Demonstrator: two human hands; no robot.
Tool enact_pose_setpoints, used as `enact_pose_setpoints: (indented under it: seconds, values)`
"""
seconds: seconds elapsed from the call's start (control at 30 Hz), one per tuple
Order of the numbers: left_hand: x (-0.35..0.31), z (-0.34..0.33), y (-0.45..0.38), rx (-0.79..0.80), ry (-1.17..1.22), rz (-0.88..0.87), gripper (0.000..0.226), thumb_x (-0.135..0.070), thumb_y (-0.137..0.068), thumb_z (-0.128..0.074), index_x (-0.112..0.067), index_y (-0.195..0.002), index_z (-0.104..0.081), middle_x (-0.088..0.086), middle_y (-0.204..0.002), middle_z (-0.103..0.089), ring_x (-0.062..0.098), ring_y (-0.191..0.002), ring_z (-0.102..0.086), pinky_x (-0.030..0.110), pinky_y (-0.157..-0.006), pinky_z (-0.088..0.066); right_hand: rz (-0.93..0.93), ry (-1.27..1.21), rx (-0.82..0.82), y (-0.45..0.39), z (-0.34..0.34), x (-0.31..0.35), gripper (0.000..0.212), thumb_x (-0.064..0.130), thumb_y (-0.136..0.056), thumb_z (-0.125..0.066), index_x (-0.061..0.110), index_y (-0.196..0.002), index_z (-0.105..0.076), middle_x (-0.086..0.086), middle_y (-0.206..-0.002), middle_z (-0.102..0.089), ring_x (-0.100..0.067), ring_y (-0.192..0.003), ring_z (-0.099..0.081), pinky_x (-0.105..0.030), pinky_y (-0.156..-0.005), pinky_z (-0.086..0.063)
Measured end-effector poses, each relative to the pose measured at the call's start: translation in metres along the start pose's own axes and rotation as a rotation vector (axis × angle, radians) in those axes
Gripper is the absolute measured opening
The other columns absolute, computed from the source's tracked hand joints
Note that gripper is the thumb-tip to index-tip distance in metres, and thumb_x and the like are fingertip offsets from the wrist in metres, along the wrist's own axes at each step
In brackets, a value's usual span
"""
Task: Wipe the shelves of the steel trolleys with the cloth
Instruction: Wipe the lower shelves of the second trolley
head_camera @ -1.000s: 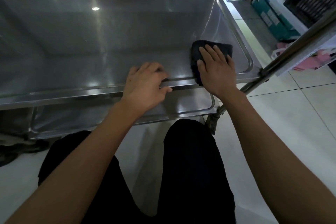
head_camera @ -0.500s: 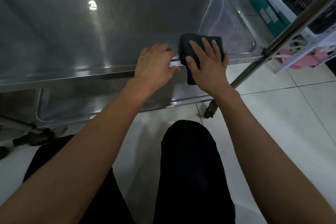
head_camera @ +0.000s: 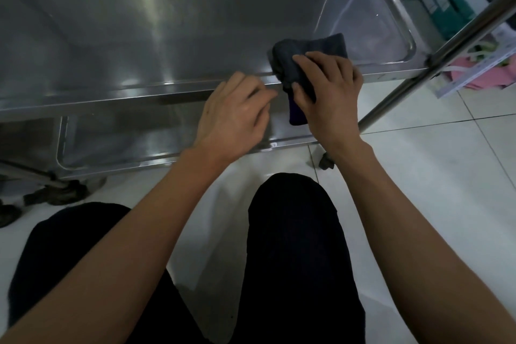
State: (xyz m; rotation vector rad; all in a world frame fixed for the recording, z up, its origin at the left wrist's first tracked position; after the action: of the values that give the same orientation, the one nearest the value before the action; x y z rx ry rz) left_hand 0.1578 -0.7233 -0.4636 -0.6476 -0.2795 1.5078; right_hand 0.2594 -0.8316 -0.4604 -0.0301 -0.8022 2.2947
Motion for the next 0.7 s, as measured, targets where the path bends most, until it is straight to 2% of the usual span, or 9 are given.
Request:
enact_pose_setpoints:
  seconds: [0.13,0.3,0.5,0.6,0.7]
  values:
    - [0.002,-0.028,0.023,0.201,0.047,0.039,0.024,-0.011,-0.093,-0.059,-0.008,-0.112,-0.073,0.009,-0.102,-0.068,0.030,-0.095,-0.061,0.040,-0.071,-0.051,0.025,-0.046,-0.051,0.006,0.004,0.003,0.038,0.025,-0.095,-0.059,0.016,-0.131,-0.063,-0.005,-0.129,-0.064,-0.032,-0.117,-0.056,-0.046,-0.101,-0.039]
    - [0.024,-0.067,0.041,0.430,0.057,0.180,0.029,-0.019,-0.096,-0.056,-0.017,-0.121,-0.070,0.010,-0.119,-0.067,0.032,-0.112,-0.058,0.046,-0.091,-0.049,0.160,-0.119,-0.062,0.028,0.006,0.018,0.033,0.019,-0.094,-0.063,0.011,-0.127,-0.066,-0.009,-0.124,-0.065,-0.034,-0.111,-0.058,-0.048,-0.093,-0.045]
    - [0.051,-0.098,0.064,0.582,0.022,0.313,0.034,-0.031,-0.098,-0.051,-0.024,-0.128,-0.067,0.008,-0.123,-0.064,0.029,-0.115,-0.057,0.041,-0.092,-0.049,0.280,-0.161,-0.012,0.059,0.001,0.020,0.027,0.014,-0.097,-0.063,0.007,-0.123,-0.069,-0.012,-0.123,-0.065,-0.035,-0.109,-0.060,-0.047,-0.095,-0.044]
    - [0.065,-0.110,0.076,0.664,0.032,0.366,0.034,-0.034,-0.099,-0.050,-0.026,-0.127,-0.067,0.009,-0.126,-0.062,0.031,-0.116,-0.057,0.044,-0.095,-0.050,0.318,-0.182,0.060,0.069,-0.010,0.018,0.028,0.011,-0.097,-0.063,0.008,-0.124,-0.069,-0.012,-0.123,-0.066,-0.036,-0.107,-0.060,-0.049,-0.094,-0.043]
    - [0.079,-0.114,0.087,0.672,0.013,0.413,0.034,-0.033,-0.098,-0.051,-0.023,-0.126,-0.068,0.011,-0.122,-0.063,0.034,-0.112,-0.059,0.042,-0.095,-0.048,0.371,-0.197,0.171,0.075,-0.034,0.024,0.029,0.012,-0.097,-0.063,0.009,-0.125,-0.068,-0.012,-0.123,-0.065,-0.036,-0.107,-0.059,-0.050,-0.092,-0.043]
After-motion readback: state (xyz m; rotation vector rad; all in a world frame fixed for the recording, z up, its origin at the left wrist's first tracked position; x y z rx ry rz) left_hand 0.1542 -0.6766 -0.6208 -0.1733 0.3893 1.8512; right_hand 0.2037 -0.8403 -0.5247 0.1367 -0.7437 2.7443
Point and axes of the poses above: each hand's wrist, its own y-axis away from the middle knuckle, its own z-axis out of the back of the hand, x = y × z, the point moved 9 cm from there along -y, towards the middle knuckle
